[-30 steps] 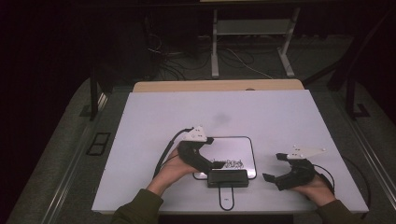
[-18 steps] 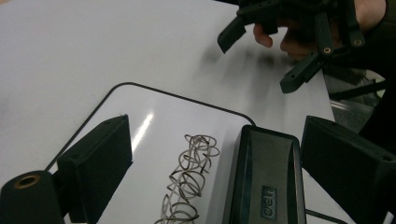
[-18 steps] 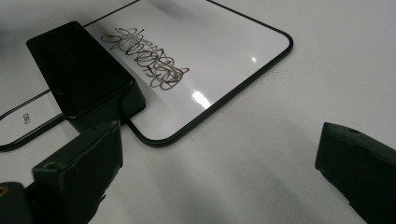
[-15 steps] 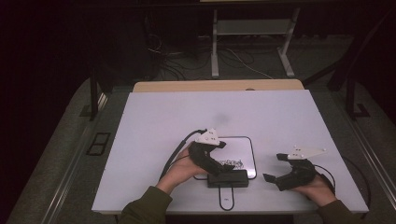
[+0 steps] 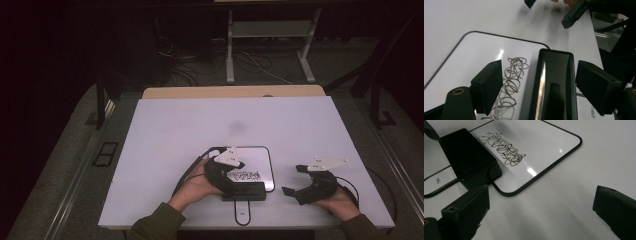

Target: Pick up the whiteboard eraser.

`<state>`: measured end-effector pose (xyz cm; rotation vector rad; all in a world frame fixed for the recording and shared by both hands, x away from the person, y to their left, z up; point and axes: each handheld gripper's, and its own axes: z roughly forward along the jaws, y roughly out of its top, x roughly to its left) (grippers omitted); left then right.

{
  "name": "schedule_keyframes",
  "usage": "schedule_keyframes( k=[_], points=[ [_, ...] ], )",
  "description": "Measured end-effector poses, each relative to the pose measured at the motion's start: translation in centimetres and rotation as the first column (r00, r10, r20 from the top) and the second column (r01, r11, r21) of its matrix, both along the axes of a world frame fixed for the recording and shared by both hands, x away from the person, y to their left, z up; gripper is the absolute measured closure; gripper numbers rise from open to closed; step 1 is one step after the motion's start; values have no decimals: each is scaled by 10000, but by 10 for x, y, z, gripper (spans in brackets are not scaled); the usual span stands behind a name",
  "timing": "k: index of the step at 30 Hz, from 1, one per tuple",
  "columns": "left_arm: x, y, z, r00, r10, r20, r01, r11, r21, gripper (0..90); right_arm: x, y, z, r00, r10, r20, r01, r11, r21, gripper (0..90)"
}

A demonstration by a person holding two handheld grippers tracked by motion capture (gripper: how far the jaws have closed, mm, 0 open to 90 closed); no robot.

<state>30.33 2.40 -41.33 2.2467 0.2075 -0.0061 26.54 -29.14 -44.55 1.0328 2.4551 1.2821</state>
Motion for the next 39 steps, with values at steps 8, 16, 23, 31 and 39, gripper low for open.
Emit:
schedule_keyframes(
  k=[8, 16, 23, 31, 39],
  points=[
    [-7, -1, -5, 9996, -285, -50, 286, 9994, 204, 264, 0, 0, 0, 10000, -29, -20, 29, 10000, -46, 0],
    [-12, -6, -12, 9987, -502, -41, 503, 9975, 502, 288, 0, 1, -1, 10000, 45, -26, -46, 9999, -129, 0],
    [-13, -9, -17, 9985, -542, 11, 540, 9953, 798, 299, -1, 1, -1, 10000, 84, -51, -85, 9999, -129, 0],
    [-14, -11, -20, 9980, -633, -12, 631, 9923, 1067, 327, 0, 1, -1, 10000, 60, -72, -61, 9999, -98, 0],
    [-13, -11, -21, 9978, -665, -4, 660, 9897, 1270, 356, 0, 0, -2, 9999, 71, -92, -72, 9999, -77, 0]
  ],
)
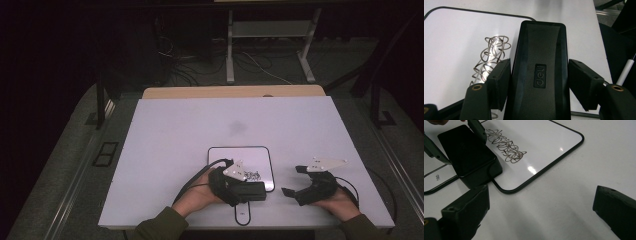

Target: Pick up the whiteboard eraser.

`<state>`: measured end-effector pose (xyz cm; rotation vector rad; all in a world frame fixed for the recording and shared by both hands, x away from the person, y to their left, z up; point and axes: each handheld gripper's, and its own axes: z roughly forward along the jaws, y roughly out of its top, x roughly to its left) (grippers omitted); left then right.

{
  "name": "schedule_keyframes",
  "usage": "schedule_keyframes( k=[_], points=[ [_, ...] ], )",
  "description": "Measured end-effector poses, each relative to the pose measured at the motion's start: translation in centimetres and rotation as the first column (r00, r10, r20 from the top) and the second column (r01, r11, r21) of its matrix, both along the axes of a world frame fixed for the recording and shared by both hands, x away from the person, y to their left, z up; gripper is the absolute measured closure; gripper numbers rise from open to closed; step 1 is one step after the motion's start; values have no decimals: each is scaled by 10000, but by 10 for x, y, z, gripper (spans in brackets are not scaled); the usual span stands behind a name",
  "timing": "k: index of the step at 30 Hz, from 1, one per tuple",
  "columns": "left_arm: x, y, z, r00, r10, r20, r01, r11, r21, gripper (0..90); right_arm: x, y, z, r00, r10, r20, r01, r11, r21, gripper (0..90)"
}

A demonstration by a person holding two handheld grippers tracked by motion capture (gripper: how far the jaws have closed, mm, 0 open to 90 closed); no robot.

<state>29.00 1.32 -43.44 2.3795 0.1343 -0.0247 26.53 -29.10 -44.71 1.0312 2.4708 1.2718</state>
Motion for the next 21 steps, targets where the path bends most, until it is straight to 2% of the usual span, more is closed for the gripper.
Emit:
schedule_keyframes(
  k=[10, 21],
  points=[
    [0, 0, -1, 10000, -1, -51, 2, 9998, 185, 366, 0, -1, 0, 10000, -9, 13, 9, 10000, 12, 0],
    [2, 1, -1, 9994, -4, -358, 11, 9998, 202, 391, 0, -1, 0, 10000, -35, 10, 35, 10000, 37, 0]
  ],
)
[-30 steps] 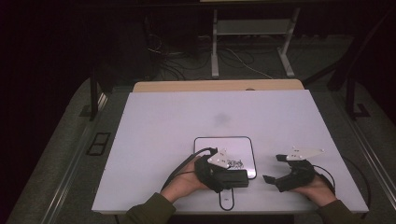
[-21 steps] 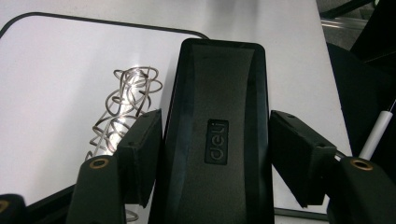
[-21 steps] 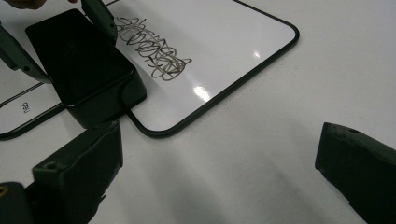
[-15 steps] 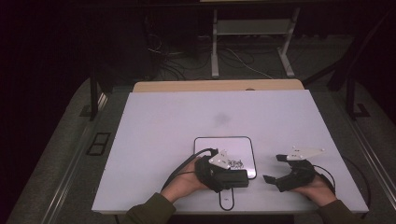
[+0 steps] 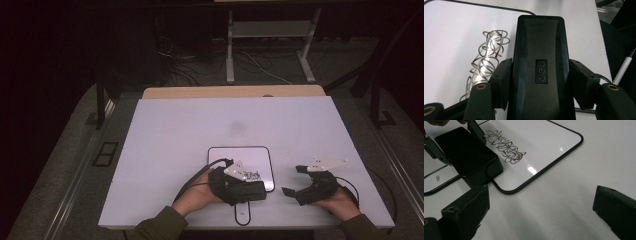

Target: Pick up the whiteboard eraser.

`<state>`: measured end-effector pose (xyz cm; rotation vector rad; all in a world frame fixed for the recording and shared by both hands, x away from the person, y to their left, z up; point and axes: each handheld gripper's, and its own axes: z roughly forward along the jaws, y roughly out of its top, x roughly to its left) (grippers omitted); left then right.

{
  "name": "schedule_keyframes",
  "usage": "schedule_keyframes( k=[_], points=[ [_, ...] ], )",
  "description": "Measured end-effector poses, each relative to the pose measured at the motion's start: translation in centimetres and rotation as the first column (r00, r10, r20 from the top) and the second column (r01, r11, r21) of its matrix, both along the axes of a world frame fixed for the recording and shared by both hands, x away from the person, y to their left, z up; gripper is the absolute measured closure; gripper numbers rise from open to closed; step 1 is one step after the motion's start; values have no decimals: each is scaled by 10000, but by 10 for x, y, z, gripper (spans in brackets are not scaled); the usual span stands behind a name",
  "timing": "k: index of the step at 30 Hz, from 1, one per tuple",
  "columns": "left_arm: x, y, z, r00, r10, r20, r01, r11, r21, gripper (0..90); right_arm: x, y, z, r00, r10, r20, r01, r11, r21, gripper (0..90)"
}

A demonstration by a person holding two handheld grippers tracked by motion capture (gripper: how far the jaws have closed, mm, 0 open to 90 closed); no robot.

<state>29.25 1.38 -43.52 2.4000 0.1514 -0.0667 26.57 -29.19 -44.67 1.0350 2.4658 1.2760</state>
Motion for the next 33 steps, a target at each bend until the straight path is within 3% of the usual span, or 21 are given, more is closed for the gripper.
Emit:
schedule_keyframes(
  k=[14, 33],
  points=[
    [1, 2, 2, 9993, 202, -311, -206, 9997, -124, 396, 3, -1, -1, 10000, -27, -41, 27, 10000, 84, 0],
    [4, 8, 23, 9974, 701, -159, -707, 9968, -386, 396, 0, -3, 0, 10000, -49, 45, 48, 9999, 117, 0]
  ],
)
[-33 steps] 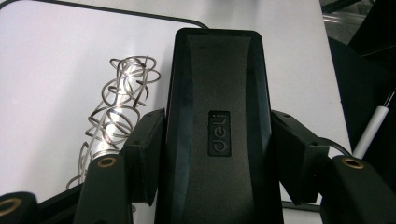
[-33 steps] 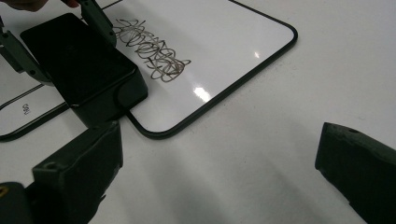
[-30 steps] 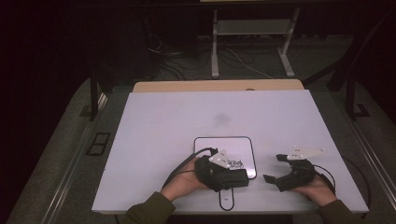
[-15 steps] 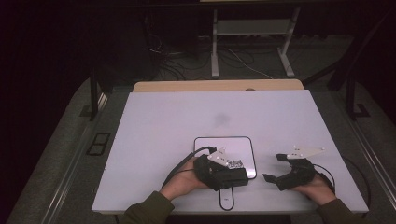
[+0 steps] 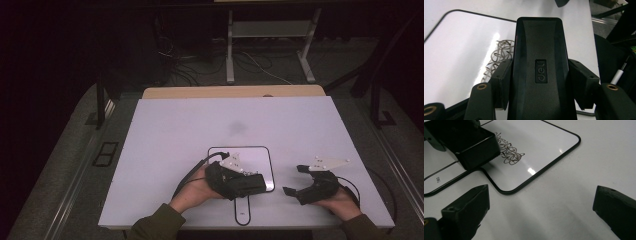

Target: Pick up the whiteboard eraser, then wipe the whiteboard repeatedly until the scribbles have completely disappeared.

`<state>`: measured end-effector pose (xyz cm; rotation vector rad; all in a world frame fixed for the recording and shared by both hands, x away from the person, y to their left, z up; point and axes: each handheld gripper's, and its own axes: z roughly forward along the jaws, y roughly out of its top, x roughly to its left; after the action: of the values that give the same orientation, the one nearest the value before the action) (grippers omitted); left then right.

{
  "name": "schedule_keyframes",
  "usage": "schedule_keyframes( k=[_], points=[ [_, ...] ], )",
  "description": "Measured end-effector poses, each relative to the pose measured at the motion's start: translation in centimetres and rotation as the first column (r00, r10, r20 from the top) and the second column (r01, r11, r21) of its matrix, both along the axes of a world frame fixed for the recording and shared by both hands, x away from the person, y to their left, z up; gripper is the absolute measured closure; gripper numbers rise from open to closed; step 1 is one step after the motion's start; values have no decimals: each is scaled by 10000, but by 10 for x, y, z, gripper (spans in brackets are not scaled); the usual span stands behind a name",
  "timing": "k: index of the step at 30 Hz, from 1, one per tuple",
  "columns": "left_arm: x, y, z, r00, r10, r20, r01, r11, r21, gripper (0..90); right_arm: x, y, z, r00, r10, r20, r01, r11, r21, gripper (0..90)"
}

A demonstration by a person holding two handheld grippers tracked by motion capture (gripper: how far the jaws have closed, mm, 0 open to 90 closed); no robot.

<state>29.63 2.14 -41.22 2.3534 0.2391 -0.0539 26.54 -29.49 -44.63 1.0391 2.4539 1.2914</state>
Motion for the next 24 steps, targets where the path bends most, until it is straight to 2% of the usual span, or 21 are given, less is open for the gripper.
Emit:
schedule_keyframes(
  k=[8, 14, 22, 24],
  points=[
    [5, 6, 6, 9997, 226, 122, -227, 9997, 81, 395, -1, 0, 1, 10000, -7, 73, 7, 10000, 23, 0],
    [11, 16, 7, 9981, 609, 119, -609, 9981, -22, 395, 0, 0, 1, 10000, -8, 72, 8, 10000, 49, 0],
    [21, 29, 10, 9935, 1122, 166, -1122, 9937, -27, 396, 1, 0, 0, 10000, -56, 37, 55, 10000, 60, 0],
    [22, 31, 10, 9908, 1319, 300, -1319, 9913, -2, 397, 1, 1, 0, 10000, -55, 22, 55, 10000, 48, 0]
  ],
)
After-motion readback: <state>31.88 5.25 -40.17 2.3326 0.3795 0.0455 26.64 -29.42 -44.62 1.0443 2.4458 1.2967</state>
